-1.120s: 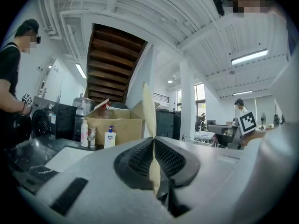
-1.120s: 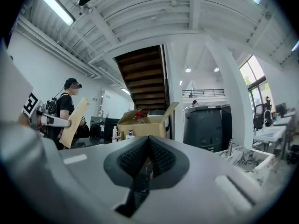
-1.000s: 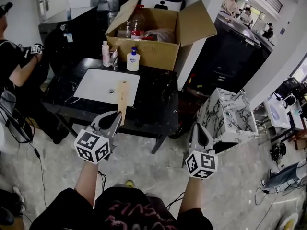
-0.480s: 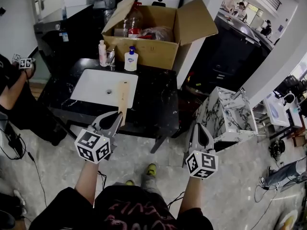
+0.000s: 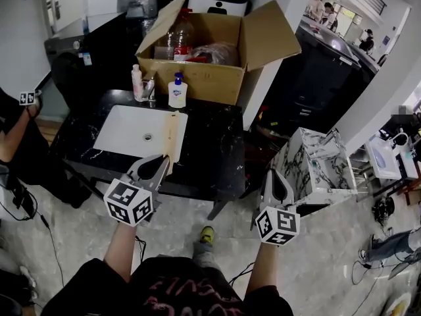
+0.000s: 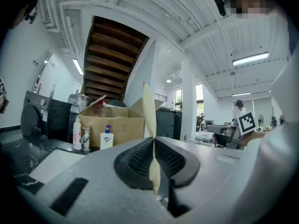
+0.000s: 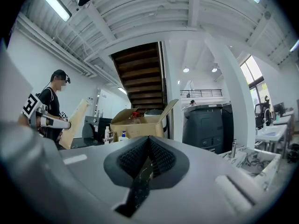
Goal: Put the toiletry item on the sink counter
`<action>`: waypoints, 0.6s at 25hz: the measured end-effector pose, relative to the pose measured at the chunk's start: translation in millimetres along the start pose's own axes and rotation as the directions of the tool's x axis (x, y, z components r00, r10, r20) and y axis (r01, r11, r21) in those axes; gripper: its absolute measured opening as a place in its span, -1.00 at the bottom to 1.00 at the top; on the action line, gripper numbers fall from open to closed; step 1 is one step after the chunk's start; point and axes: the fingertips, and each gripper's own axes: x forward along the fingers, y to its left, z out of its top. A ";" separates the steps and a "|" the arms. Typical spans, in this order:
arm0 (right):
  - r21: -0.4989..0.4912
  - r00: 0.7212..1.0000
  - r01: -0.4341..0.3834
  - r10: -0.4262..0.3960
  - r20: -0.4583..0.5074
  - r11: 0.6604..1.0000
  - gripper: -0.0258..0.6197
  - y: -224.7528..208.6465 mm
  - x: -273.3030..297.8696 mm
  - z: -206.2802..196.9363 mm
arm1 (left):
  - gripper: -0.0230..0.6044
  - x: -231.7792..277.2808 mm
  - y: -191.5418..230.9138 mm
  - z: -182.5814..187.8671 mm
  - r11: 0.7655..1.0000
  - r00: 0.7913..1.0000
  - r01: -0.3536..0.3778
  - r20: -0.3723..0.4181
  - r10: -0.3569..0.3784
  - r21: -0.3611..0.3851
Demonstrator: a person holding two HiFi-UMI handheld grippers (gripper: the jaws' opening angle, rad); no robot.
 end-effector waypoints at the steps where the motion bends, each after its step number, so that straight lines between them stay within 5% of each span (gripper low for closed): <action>1: 0.001 1.000 -0.004 0.004 0.001 1.000 -0.88 -1.7 7.3 -0.1 | -0.90 5.2 3.1 0.7 1.000 1.000 -0.004 0.000 0.004 0.001; 15: 0.025 0.998 -0.056 0.057 -0.022 0.998 -0.88 -42.9 108.2 -17.5 | -0.90 88.5 40.1 -6.6 0.998 0.997 -0.070 -0.036 0.069 -0.011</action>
